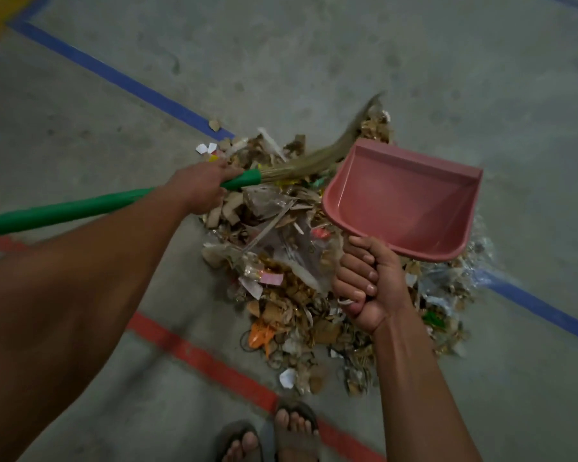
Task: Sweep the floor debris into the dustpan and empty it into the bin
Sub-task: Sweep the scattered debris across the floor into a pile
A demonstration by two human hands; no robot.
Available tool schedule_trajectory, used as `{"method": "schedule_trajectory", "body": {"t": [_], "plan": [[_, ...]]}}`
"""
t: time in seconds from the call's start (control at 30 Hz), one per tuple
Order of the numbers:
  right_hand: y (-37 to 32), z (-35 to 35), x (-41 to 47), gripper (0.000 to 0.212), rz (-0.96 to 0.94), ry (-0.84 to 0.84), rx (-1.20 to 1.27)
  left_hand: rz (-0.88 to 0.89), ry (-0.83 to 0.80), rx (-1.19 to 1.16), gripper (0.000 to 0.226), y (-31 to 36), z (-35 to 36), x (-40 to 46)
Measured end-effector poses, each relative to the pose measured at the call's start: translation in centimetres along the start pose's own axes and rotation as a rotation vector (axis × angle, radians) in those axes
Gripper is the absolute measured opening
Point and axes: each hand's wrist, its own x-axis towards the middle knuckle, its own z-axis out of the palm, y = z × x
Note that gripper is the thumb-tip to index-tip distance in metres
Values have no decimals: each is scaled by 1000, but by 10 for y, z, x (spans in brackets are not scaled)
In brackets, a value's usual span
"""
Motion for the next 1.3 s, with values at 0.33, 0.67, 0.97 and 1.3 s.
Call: {"method": "schedule_trajectory", "body": {"t": [0.33, 0.67, 0.97, 1.3], "plan": [[30, -16, -51, 43, 3, 55, 32, 2, 225, -50, 69, 62, 33, -70], [48, -9, -61, 42, 41, -5, -1, -155, 247, -183, 69, 53, 49, -124], [52, -4, -54, 42, 88, 8, -57, -538, 341, -265, 53, 7, 43, -137], [28, -11, -34, 42, 101, 36, -101, -826, -5, -357, 43, 10, 56, -74]]}}
